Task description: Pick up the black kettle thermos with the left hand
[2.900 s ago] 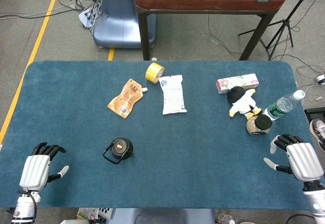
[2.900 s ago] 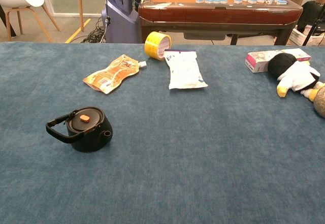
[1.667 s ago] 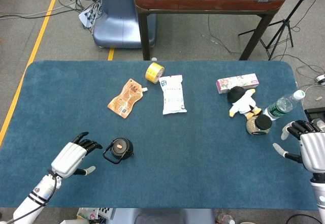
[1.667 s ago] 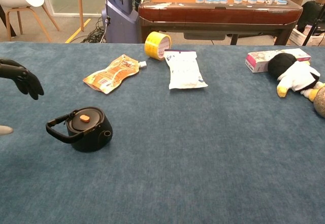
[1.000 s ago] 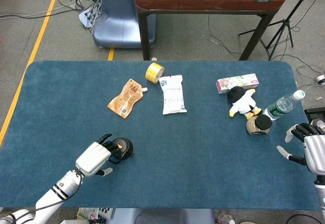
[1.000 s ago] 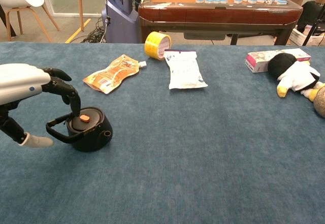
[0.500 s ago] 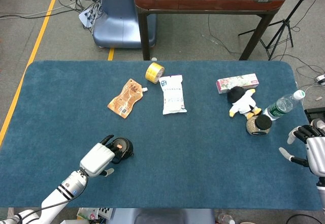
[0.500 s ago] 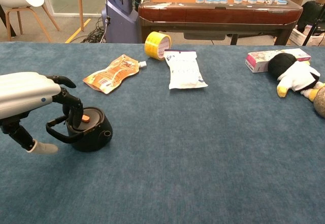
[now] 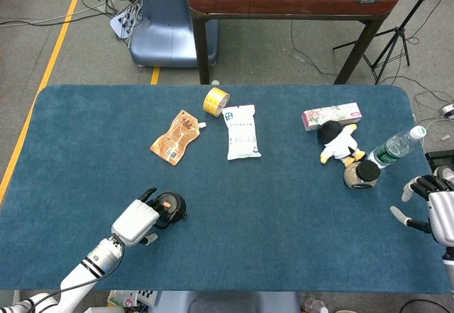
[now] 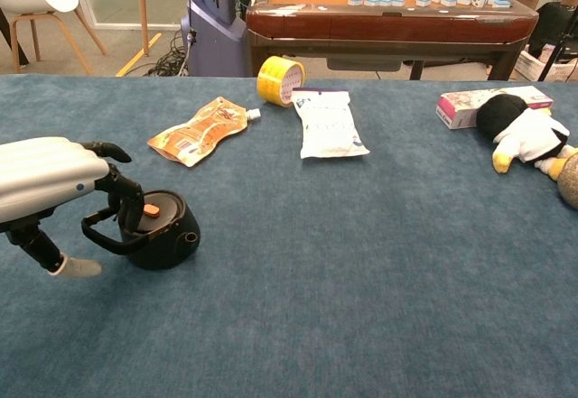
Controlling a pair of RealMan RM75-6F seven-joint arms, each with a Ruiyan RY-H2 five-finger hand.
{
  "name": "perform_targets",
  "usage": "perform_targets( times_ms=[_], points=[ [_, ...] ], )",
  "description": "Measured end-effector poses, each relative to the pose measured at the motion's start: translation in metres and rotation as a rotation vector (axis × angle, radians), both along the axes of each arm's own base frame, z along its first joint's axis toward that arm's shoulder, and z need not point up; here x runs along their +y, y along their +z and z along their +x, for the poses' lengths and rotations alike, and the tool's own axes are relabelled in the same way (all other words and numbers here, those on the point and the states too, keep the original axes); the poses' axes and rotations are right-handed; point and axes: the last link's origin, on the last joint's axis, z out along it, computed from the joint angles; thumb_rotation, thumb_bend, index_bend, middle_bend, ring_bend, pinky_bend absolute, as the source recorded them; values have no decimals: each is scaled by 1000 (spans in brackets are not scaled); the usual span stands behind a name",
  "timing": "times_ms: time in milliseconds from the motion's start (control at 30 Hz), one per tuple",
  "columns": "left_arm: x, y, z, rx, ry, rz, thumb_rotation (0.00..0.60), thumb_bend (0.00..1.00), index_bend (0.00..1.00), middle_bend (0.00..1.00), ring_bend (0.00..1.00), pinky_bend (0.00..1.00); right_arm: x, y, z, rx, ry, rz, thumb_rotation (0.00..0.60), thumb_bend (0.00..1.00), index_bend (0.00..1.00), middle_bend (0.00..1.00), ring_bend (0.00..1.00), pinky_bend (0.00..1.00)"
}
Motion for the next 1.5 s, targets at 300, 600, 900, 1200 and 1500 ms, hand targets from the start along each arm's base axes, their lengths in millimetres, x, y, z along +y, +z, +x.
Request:
perform_targets(
  times_ms=[300,600,900,1200,1500],
  points=[
    [-5,-3,-10,25,10,0,600,169,462,455,369,69,2,0,1,1,-4,0,600,177,591,475,321,343],
    [-10,-8,-11,25,3,-16,600,169,464,456,369,69,5,1,1,1,-7,-4,600,176,591,475,321,343],
    [-11,-13,-10,36,3,-29,600,168,475,472,374,69,6,1,-1,1,-16,-3,600,177,591,475,321,343],
    [-14,-19,-10,43,6,-51,600,169,483,480,376,70,6,1,-2,-2,-21,-1,600,177,591,475,321,343],
    [-15,-23,-9,43,12,-56,578,168,538,545,437,46,7,1,-4,-3,-28,2,600,177,591,475,321,342]
  ],
)
